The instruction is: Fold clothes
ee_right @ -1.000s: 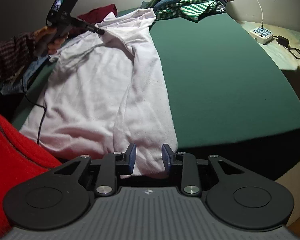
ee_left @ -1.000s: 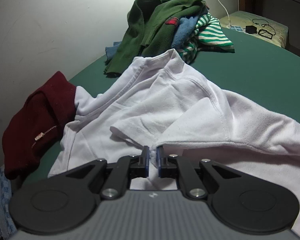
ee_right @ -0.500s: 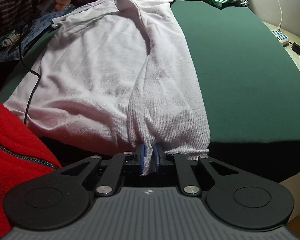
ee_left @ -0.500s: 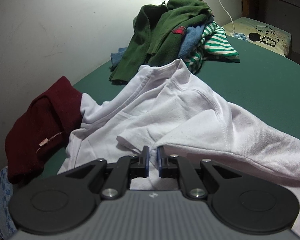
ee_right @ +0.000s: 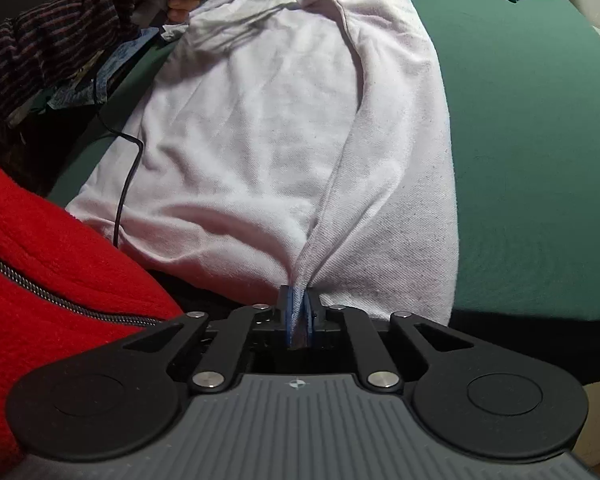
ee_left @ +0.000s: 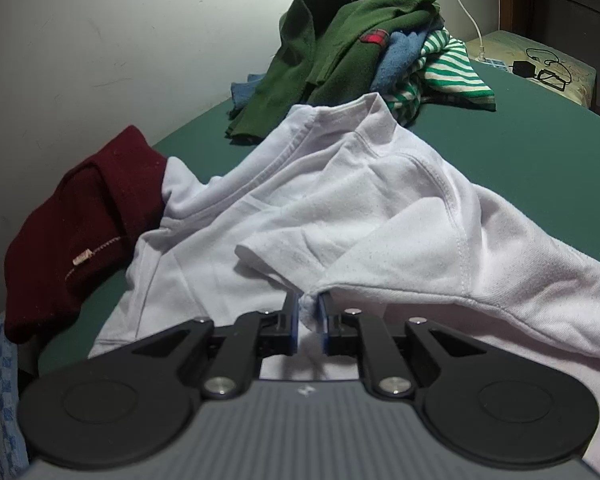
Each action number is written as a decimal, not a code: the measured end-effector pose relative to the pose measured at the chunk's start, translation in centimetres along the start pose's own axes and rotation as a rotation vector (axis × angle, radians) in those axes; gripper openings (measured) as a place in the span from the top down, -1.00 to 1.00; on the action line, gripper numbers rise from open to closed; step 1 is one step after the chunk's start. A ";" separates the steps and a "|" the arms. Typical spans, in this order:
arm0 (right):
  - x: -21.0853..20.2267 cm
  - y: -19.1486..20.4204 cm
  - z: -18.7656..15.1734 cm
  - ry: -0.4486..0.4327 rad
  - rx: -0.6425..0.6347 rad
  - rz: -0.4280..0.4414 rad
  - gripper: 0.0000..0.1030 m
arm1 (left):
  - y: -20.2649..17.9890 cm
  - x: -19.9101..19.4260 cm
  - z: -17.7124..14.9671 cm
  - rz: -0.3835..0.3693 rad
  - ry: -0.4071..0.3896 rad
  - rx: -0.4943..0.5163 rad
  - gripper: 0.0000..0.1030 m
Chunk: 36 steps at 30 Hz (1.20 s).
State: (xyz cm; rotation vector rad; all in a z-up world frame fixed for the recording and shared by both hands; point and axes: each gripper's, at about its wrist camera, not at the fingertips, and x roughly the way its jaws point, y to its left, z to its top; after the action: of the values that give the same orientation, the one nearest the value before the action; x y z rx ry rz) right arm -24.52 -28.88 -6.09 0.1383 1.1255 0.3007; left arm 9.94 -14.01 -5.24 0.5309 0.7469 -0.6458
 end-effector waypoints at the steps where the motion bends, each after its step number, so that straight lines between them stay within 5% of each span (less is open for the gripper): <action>1: -0.8 -0.2 0.5 -0.021 -0.018 -0.007 0.78 | -0.1 -0.1 -0.2 -0.003 0.000 -0.003 0.76; 6: -4.7 -2.9 4.7 -0.218 -0.018 -0.045 0.48 | -1.1 -0.9 -1.0 -0.018 -0.013 -0.007 0.73; 9: -3.7 -4.9 9.0 -0.296 -0.042 -0.135 0.38 | -1.9 -1.2 -1.3 -0.006 -0.014 -0.008 0.73; 13: -0.6 -8.8 16.0 -0.352 0.029 -0.112 0.38 | -2.6 -0.6 -1.6 0.038 0.014 -0.022 0.73; 18: 4.7 -14.3 25.2 -0.338 0.179 -0.038 0.38 | -3.3 -0.1 -1.7 0.112 0.050 -0.029 0.73; 27: 12.8 -17.0 35.1 -0.266 0.185 0.026 0.31 | -3.6 0.9 -1.0 0.197 0.075 -0.129 0.69; 30: 13.0 -16.6 36.2 -0.280 0.095 0.003 0.91 | -4.1 1.0 -0.7 0.225 0.081 -0.138 0.68; 36: 10.9 -16.9 38.1 -0.352 -0.024 -0.045 0.95 | -4.9 1.4 -0.1 0.245 0.089 -0.143 0.70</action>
State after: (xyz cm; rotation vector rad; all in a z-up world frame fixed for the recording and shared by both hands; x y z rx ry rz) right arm 17.01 -40.06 -3.62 0.1386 0.7749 0.2384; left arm 7.30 -17.75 -7.39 0.5118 0.7909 -0.3403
